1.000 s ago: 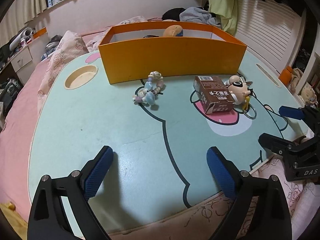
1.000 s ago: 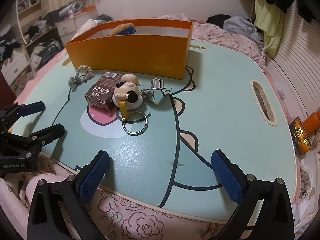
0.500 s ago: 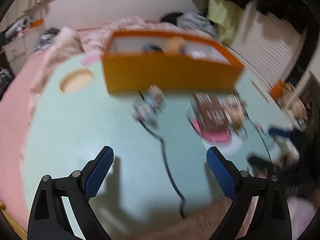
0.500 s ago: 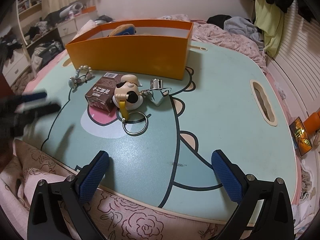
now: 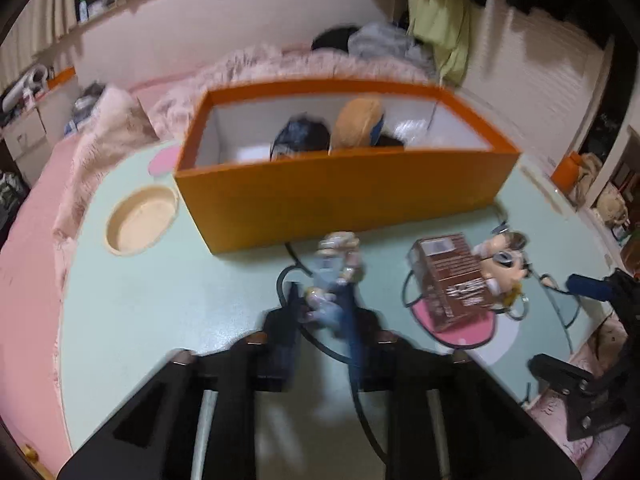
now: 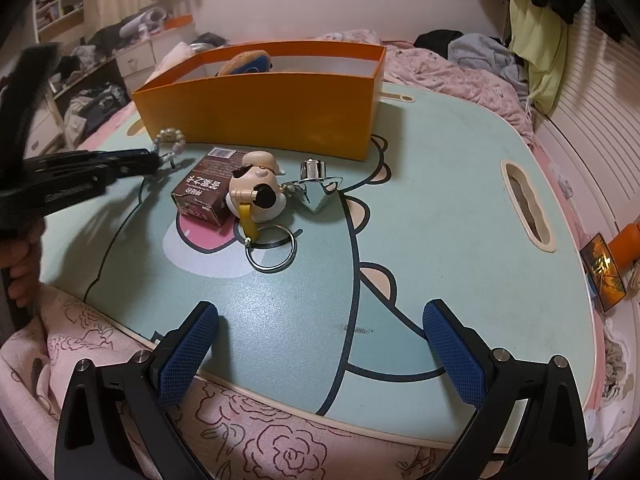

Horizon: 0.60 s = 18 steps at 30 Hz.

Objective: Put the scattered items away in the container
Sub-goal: 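Grasp the small blue figurine with the left gripper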

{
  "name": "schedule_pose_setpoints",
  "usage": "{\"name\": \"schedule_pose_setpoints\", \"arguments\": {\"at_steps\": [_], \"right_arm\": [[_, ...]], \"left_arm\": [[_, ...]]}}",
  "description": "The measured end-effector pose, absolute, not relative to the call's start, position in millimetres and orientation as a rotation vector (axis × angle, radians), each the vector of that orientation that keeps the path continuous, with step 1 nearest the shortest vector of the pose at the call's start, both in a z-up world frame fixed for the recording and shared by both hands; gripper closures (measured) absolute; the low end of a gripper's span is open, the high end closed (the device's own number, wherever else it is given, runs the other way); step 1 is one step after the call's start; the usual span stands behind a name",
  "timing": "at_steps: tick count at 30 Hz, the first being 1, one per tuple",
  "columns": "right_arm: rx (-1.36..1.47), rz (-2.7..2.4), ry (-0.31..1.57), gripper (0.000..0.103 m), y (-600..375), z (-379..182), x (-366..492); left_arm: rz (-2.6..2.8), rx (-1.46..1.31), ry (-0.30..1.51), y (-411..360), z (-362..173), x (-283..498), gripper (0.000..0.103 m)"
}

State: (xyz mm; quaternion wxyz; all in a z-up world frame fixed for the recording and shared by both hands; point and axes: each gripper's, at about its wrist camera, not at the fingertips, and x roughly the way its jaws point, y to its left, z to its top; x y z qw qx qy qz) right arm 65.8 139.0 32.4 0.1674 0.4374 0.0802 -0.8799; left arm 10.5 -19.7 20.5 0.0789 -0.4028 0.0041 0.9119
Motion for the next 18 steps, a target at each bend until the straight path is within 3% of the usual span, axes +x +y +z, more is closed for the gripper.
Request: {"name": "schedule_pose_setpoints", "arguments": {"at_steps": [16,18], "right_arm": [[1.175,-2.491,0.013,0.001,160,39,67],[1.14,-2.485,-0.025,0.007,165,44,67]], "left_arm": [[2.71,-1.016,-0.19,-27,51,57,0.092],[2.717,-0.992,-0.187,-25,56,62,0.092]]}}
